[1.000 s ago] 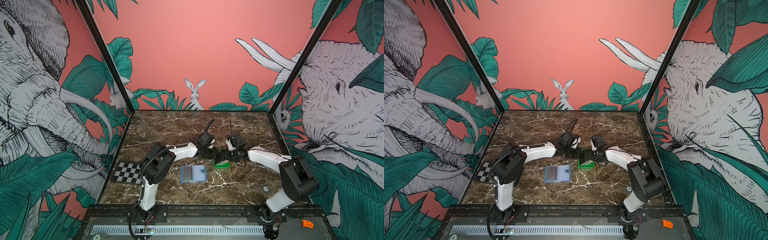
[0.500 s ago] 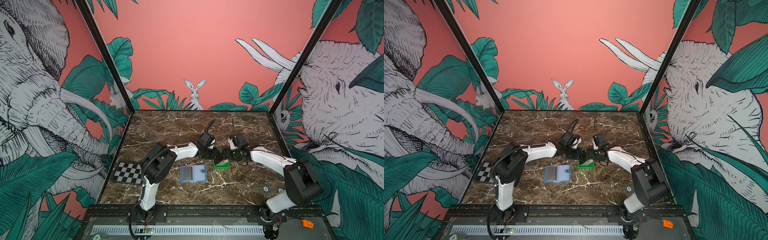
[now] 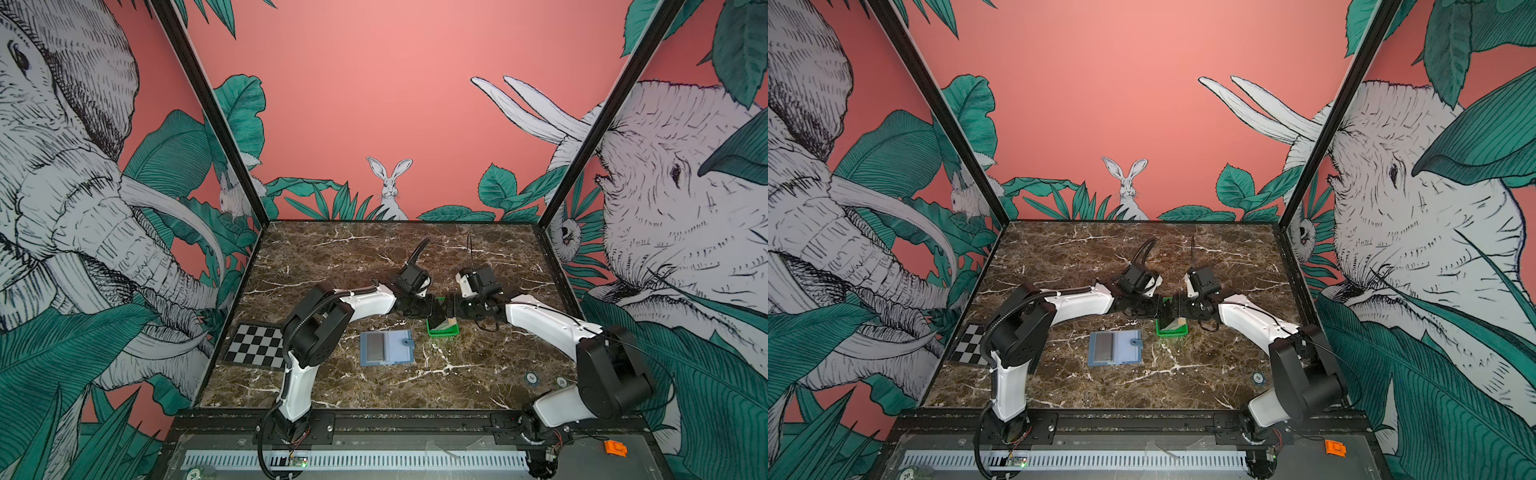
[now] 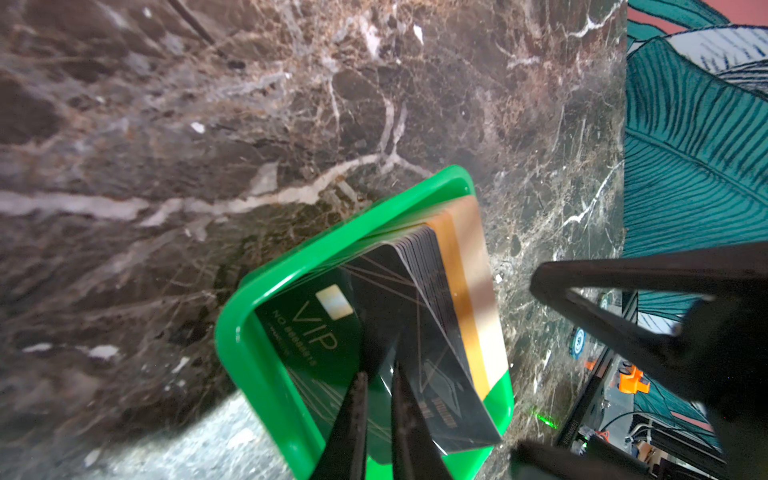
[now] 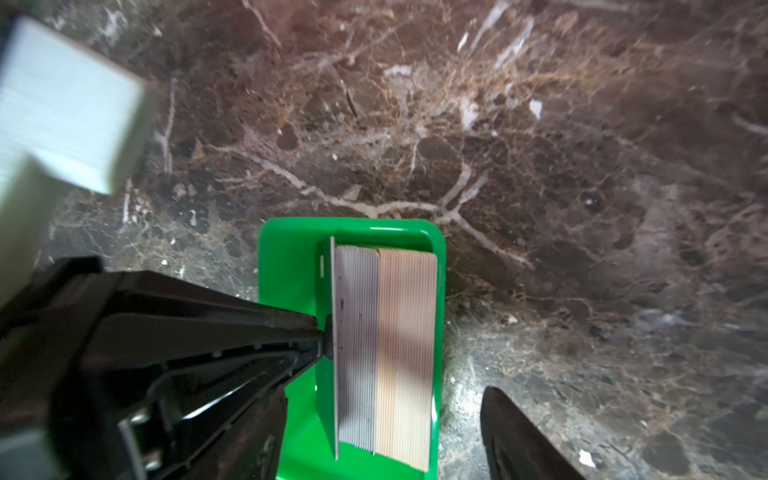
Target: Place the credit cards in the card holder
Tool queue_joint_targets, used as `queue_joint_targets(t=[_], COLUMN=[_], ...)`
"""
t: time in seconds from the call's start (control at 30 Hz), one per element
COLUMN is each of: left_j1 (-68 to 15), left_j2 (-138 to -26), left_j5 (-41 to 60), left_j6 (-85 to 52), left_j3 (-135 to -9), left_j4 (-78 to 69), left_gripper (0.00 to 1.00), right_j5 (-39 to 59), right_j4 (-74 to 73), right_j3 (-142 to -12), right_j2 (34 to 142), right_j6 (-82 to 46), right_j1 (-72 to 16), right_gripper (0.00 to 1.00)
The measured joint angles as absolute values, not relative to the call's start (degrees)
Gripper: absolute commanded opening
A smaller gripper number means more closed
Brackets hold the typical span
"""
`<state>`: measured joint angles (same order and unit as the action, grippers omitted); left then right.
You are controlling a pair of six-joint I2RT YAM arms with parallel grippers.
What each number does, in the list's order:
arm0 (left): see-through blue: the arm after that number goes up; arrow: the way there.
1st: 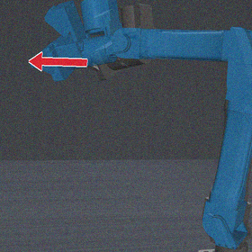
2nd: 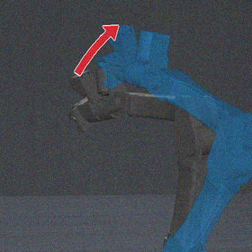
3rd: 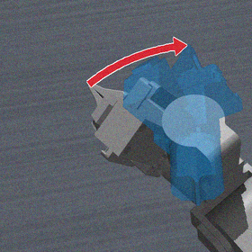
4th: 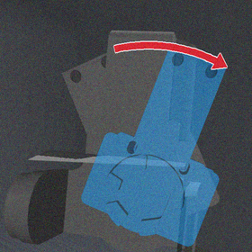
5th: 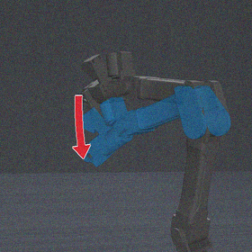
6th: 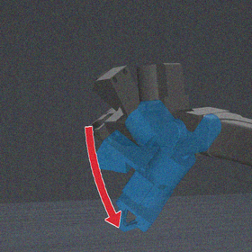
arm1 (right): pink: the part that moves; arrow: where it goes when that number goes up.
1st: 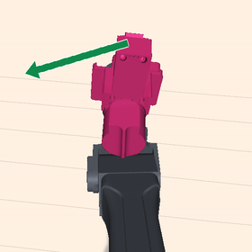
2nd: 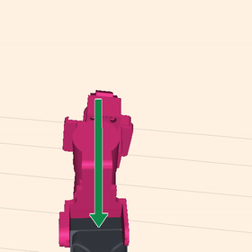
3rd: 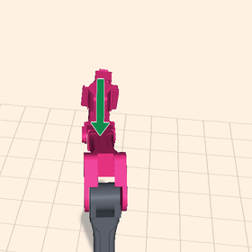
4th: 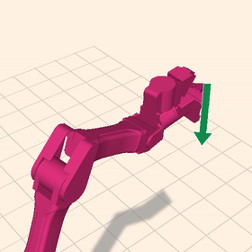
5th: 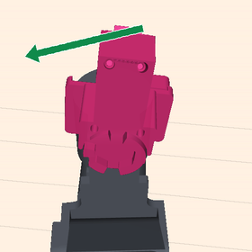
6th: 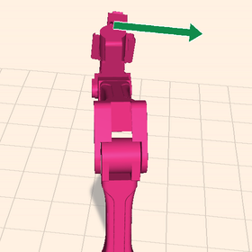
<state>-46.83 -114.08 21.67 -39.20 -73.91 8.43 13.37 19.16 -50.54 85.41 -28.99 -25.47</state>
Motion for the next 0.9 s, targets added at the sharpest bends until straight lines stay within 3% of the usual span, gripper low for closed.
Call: queue_joint_targets(t=[0.5, 0.9], left_j1=[-46.8, -46.8], left_j2=[-112.7, -112.1], left_j5=[19.7, 18.8], left_j6=[-39.2, -39.1], left_j3=[-73.7, -73.4], left_j4=[9.6, 10.0], left_gripper=[0.14, 0.13], right_j5=[13.6, 12.5], right_j4=[18.0, 17.4], right_j3=[-51.3, -47.8], right_j2=[92.2, 88.9], right_j6=[-29.2, -30.0], right_j1=[-26.8, -27.7], right_gripper=[0.73, 0.73])
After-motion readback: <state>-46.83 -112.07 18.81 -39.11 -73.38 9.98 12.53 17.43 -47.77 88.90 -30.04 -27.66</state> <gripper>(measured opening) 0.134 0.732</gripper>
